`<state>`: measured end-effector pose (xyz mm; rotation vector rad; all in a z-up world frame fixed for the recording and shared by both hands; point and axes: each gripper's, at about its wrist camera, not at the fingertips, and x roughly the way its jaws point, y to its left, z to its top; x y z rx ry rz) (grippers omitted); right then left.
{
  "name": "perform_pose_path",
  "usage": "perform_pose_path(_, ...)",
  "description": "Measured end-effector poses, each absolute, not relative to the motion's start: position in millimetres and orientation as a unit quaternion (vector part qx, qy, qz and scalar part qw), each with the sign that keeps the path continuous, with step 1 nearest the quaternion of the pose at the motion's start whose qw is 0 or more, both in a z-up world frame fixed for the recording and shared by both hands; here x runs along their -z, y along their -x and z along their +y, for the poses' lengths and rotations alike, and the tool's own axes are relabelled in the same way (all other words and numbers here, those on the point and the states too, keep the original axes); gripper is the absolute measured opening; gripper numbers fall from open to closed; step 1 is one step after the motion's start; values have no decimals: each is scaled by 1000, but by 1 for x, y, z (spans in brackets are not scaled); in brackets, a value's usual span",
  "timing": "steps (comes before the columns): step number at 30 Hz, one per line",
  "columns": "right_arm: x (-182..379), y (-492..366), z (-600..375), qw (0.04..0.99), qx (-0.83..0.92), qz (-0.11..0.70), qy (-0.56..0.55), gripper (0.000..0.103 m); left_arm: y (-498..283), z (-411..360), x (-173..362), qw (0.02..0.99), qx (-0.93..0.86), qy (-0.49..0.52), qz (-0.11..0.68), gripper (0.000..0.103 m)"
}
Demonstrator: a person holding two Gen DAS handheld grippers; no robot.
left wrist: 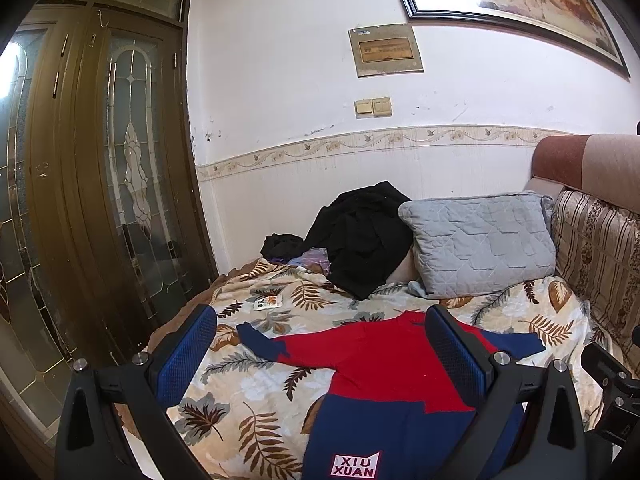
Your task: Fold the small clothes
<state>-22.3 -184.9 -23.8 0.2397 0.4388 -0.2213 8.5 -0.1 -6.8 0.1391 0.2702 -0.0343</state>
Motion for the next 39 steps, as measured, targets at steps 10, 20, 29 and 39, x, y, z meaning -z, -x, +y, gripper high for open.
perform_pose_path(10, 22, 26, -188, 962, 110, 219, -117, 103, -15, -7, 14, 986, 18, -74, 147, 103)
perform_pose_path(20, 24, 20, -187, 960, 113, 226, -119, 103, -25, -12, 17, 985, 21, -77, 155, 103)
perform_pose_path(29, 31, 12, -190, 958, 110, 235, -125, 103, -36, -15, 24, 983, 21, -81, 166, 103)
perform_pose_path(39, 42, 1, -204, 952, 117, 247, -139, 103, -47, -21, 33, 980, 24, -83, 177, 103)
